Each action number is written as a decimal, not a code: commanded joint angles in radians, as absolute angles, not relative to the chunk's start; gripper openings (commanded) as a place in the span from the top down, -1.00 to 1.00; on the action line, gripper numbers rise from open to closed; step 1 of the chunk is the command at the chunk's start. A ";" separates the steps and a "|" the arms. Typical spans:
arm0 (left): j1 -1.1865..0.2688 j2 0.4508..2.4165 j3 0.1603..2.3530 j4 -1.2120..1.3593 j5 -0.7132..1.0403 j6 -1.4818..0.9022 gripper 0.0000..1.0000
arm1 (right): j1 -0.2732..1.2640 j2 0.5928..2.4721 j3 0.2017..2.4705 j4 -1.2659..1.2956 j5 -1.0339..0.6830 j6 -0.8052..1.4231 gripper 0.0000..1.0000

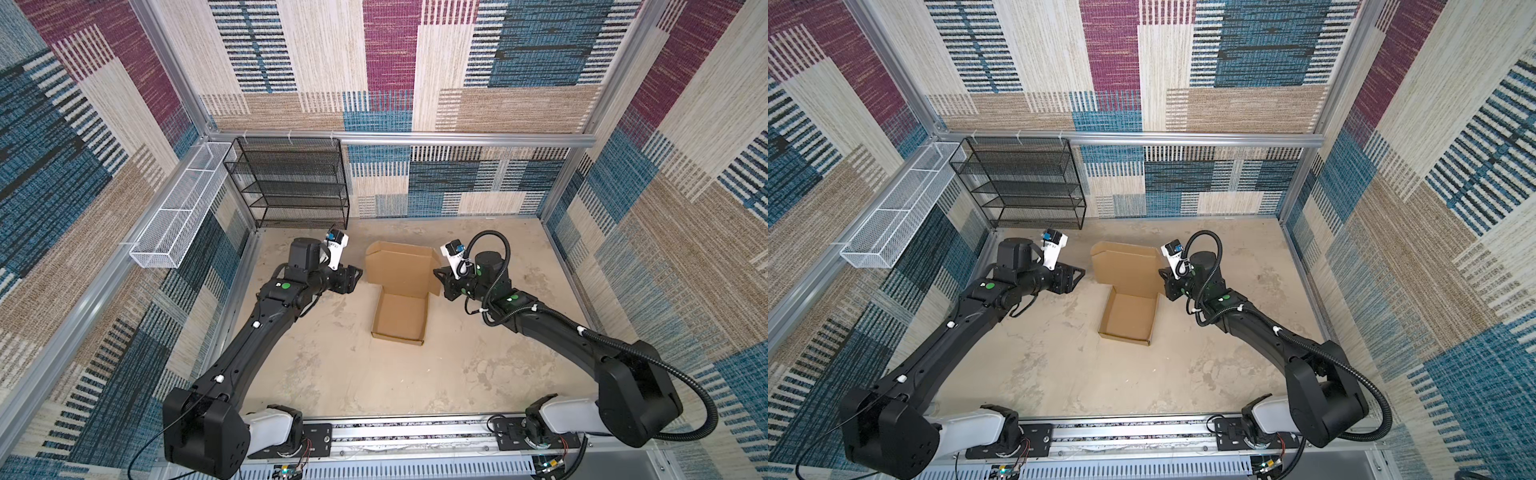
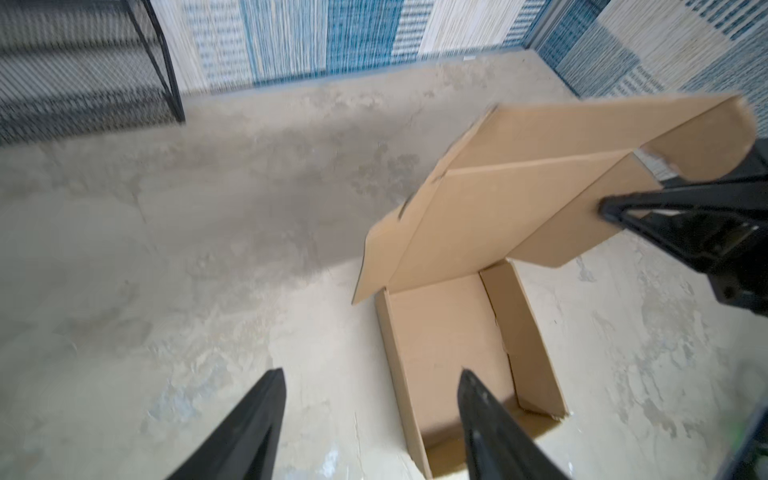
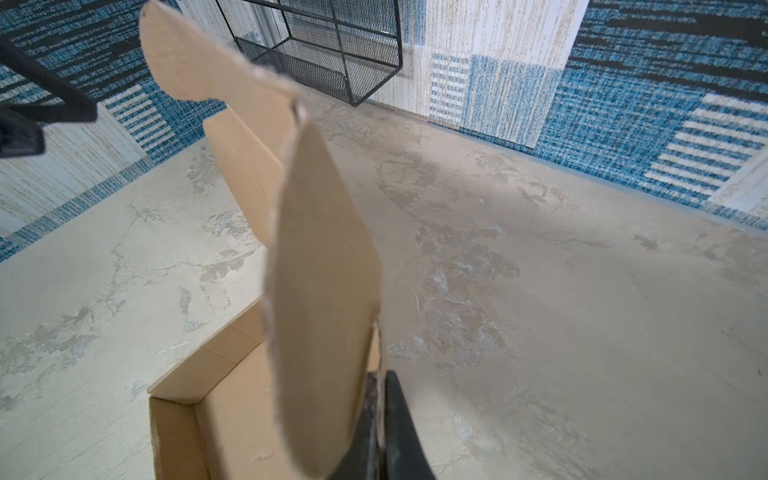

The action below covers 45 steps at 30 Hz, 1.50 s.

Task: Fold the paper box

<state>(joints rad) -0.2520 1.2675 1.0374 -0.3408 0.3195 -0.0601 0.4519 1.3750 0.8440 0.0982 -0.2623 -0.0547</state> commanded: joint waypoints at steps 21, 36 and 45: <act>-0.204 1.525 1.046 -0.001 0.518 -0.055 -0.19 | 0.480 1.435 0.894 0.107 -0.285 -0.083 0.87; -0.207 1.534 0.990 0.126 0.634 -0.166 0.53 | 0.508 1.465 0.918 0.114 -0.221 -0.040 0.82; -0.215 1.523 0.982 0.126 0.604 -0.189 0.73 | 0.549 1.484 0.939 0.115 -0.146 0.006 0.72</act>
